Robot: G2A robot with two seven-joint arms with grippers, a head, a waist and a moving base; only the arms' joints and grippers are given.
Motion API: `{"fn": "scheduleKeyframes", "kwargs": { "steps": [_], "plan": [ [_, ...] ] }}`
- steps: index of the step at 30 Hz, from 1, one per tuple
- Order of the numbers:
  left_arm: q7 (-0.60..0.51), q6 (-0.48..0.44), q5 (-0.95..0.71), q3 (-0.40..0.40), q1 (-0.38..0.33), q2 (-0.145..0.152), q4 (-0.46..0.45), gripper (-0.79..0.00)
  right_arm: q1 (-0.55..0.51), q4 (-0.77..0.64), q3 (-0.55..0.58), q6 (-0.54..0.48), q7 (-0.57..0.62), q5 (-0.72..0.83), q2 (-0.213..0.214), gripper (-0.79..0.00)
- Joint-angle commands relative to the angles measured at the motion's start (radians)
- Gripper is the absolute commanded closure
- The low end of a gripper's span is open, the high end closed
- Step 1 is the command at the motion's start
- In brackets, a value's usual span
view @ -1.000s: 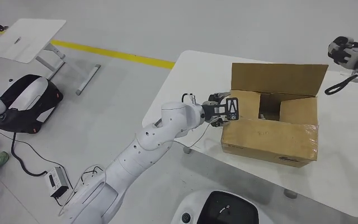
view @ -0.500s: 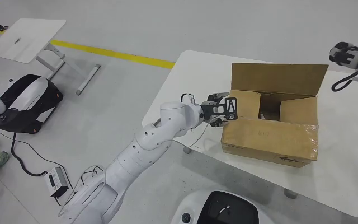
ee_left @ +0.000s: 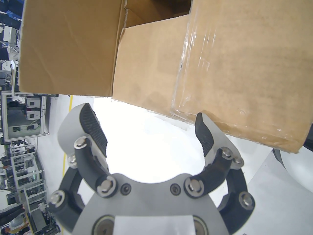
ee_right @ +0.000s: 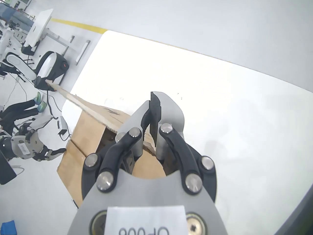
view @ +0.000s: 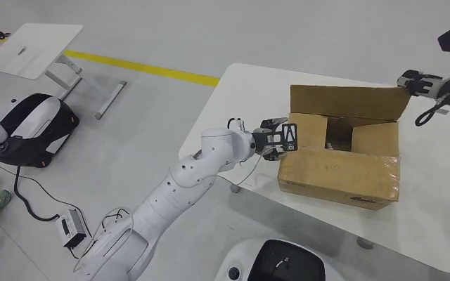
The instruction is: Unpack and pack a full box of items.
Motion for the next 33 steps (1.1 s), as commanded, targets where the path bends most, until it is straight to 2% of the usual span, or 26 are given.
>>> {"fn": "scheduleKeyframes", "kwargs": {
  "steps": [1,6,14,25,33],
  "plan": [
    [-0.002,0.0,-0.004,0.0,-0.001,-0.001,0.001,-0.785,-0.012,-0.022,0.013,-0.014,0.018,0.01,0.007,0.0],
    [-0.004,0.002,-0.011,-0.002,-0.001,-0.002,0.005,-0.785,-0.09,-0.145,0.052,-0.066,0.098,0.028,0.033,0.0],
    [-0.026,0.001,-0.032,-0.01,0.0,-0.003,0.015,-0.785,-0.298,-0.408,0.127,-0.072,0.189,-0.032,0.085,0.0],
    [-0.069,0.023,-0.071,-0.066,0.044,0.006,-0.025,-0.785,-0.497,-0.561,0.213,-0.037,0.131,-0.053,0.12,0.0],
    [-0.113,0.01,-0.107,-0.132,0.11,0.021,-0.081,-0.785,-0.578,-0.62,0.239,-0.039,0.084,-0.112,0.134,0.0]
  ]
}}
